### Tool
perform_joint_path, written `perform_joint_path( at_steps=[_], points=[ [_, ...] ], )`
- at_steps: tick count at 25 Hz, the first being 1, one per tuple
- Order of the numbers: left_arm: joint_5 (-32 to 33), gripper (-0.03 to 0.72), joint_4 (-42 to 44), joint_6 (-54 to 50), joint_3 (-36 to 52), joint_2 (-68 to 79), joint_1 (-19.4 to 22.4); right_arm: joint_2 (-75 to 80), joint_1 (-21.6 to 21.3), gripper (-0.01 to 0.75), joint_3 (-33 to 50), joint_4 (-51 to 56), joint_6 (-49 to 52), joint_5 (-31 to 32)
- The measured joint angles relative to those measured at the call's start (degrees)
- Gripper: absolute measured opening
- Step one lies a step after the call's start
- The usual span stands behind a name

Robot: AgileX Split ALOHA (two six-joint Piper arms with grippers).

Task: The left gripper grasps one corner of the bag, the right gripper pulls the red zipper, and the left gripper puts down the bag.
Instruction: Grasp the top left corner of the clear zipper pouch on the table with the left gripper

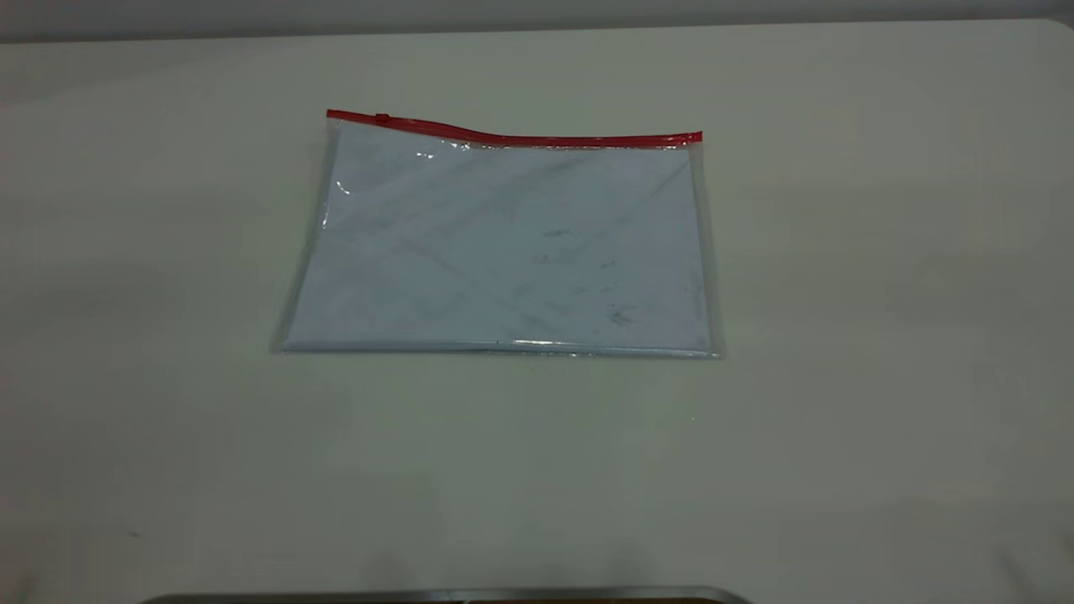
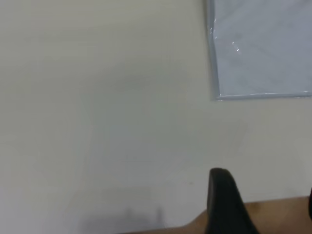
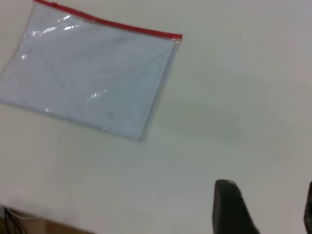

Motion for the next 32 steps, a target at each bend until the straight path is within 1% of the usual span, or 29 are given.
perform_joint_path(
  at_steps=[3,5,7,10,13,16,18,21,25,28,32],
  points=[
    [-6.43,0.508,-0.71,2.65,-2.13,11.61,0.0,9.73,0.0,0.447,-0.09,5.84,-5.64,-7.7],
    [-11.58,0.529,-2.36,4.76,-3.71,18.45,0.0,16.53,0.0,0.453,-0.11,11.38,-13.01,-12.43],
    [-17.5,0.542,-4.62,6.4,-5.71,26.05,0.0,22.94,0.0,0.455,-0.42,18.17,-20.68,-15.41],
    [-22.88,0.546,-7.43,9.83,-9.75,37.34,0.0,32.98,0.0,0.454,-3.07,30.41,-32.56,-16.29],
    [-25.22,0.546,-8.75,13.07,-14.84,48.74,0.0,42.13,0.14,0.454,-7.35,41.45,-43.41,-15.93],
    [-26.04,0.546,-8.91,14.9,-20.8,59.97,0.0,49.99,1.5,0.454,-11.63,49.29,-51.84,-15.88],
    [-25.99,0.546,-8.93,15.44,-25.58,66.85,0.0,53.94,3.34,0.454,-14.06,52.33,-55.08,-15.88],
    [-25.21,0.546,-8.93,16.55,-32.71,76.61,0.0,59.09,6.47,0.454,-17.77,54.67,-57.27,-15.88],
    [-23.49,0.546,-9.81,17.71,-42.86,87.28,0.0,64.85,10.76,0.454,-21.34,55.11,-57.65,-15.93],
    [-20.55,0.546,-13.92,22.17,-51.01,94.51,0.0,68.47,13.25,0.456,-23.51,55.26,-57.69,-15.93],
    [-14.24,0.546,-24.53,31.15,-62.34,103.71,0.66,72.04,14.85,0.456,-25.41,55.72,-57.76,-15.93]
  ],
)
